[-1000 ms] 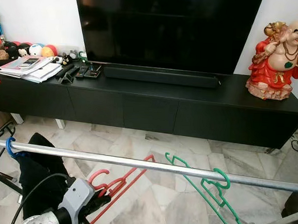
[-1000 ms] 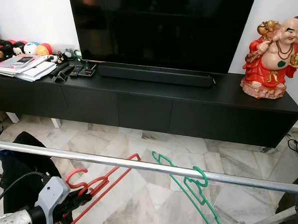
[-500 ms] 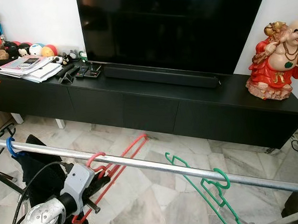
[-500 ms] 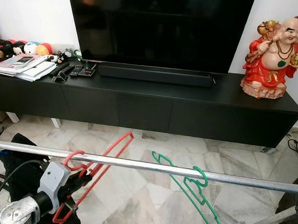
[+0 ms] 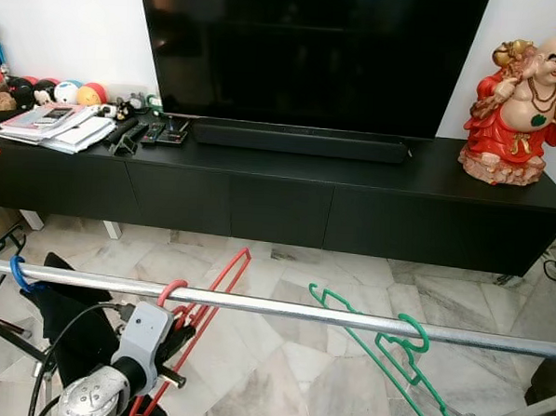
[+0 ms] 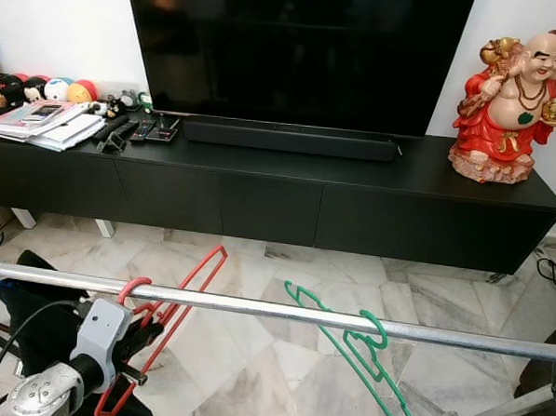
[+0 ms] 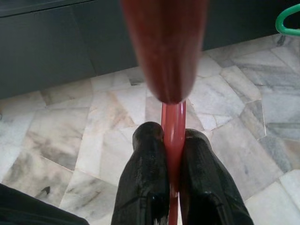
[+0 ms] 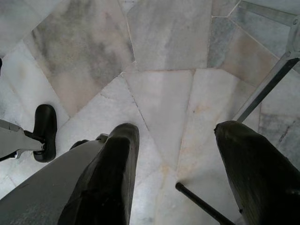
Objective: Hang hanger
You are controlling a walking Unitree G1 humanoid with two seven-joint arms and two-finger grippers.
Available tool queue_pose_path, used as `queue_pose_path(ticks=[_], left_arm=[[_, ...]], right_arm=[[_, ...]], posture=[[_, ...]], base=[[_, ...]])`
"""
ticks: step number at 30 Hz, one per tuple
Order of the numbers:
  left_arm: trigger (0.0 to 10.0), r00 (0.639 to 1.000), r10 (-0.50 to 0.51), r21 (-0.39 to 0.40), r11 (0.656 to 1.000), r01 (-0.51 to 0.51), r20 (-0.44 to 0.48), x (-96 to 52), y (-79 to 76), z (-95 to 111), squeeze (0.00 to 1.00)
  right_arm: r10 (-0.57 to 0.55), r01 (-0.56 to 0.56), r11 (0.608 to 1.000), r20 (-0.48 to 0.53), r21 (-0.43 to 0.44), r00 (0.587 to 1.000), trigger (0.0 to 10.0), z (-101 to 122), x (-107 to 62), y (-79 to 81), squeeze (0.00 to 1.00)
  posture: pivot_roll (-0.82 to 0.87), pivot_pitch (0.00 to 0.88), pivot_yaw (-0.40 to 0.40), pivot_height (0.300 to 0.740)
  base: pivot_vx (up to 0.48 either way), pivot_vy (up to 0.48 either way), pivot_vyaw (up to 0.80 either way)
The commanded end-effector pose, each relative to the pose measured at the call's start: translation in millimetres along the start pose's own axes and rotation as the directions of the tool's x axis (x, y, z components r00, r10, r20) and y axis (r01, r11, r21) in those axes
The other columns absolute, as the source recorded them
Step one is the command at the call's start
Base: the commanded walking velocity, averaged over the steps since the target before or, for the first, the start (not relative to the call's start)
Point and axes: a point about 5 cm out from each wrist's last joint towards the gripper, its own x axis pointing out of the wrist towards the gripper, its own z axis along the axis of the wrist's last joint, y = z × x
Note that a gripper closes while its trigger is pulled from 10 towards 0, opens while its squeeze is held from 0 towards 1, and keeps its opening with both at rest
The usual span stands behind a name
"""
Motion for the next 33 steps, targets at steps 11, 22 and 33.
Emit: queue_pose_path(ticks=[11, 22, 33], left_arm=[[10.0, 0.999, -0.013, -0.075, 0.997, 0.009, -0.049, -12.8, -10.0, -20, 1.00], [10.0, 0.961, -0.275, -0.246, 0.929, 0.277, 0.044, -61.6, -33.8, -1, 1.00], [10.0, 1.000, -0.011, -0.410, 0.912, 0.000, -0.025, -87.4, 10.4, -29, 0.84]], right_arm=[[-0.004, 0.004, 1.000, -0.003, 0.007, 1.000, 10.0, -3, -0.6, -0.6, 0.00], [-0.001, 0.001, 1.000, -0.002, 0.003, 1.000, 10.0, -2, -0.7, -1.6, 0.00], [0.004, -0.004, 1.000, -0.001, 0.002, 1.000, 10.0, -1, -0.2, -0.2, 0.00]], posture=[[0.15, 0.000, -0.010, 0.740], [0.19, 0.000, -0.020, 0.740], [0.20, 0.000, -0.018, 0.740]], base=[[0.000, 0.000, 0.00], [0.000, 0.000, 0.00], [0.000, 0.000, 0.00]])
